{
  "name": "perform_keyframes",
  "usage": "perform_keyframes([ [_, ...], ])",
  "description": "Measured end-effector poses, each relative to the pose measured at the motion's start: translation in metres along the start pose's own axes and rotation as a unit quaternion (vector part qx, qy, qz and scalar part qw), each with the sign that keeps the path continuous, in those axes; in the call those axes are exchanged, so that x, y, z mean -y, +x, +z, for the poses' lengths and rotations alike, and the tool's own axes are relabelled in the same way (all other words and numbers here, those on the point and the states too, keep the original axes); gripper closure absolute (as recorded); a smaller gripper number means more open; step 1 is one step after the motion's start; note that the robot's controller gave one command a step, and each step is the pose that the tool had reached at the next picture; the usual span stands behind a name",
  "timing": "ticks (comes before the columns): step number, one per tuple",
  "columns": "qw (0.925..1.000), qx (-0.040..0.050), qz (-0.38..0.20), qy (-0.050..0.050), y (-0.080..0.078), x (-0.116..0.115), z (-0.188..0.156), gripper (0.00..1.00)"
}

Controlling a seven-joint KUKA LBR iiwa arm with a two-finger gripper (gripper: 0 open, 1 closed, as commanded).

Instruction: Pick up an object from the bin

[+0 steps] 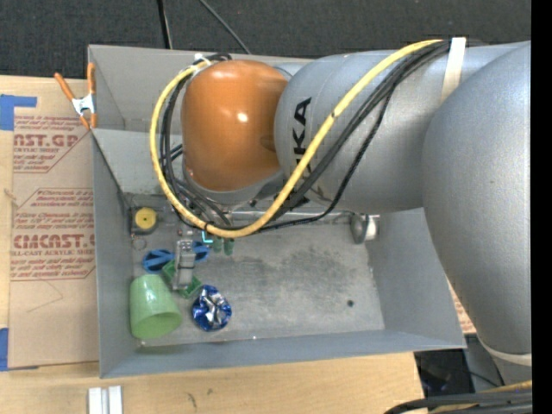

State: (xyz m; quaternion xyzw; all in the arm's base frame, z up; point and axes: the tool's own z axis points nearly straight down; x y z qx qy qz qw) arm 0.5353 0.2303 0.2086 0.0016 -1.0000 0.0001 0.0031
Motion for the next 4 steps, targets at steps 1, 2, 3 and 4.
perform_keyframes([
  [1,0.9947,0.0083,0.102,0.008,-0.001,0.024,0.132,0.0],
  [2,0.9946,0.0084,0.103,0.006,0.002,0.023,0.136,1.0],
  [3,0.9964,0.0082,0.085,-0.001,-0.011,0.068,0.0,1.0],
  [4,0.9996,0.0071,0.026,-0.001,-0.05,0.038,-0.049,1.0],
])
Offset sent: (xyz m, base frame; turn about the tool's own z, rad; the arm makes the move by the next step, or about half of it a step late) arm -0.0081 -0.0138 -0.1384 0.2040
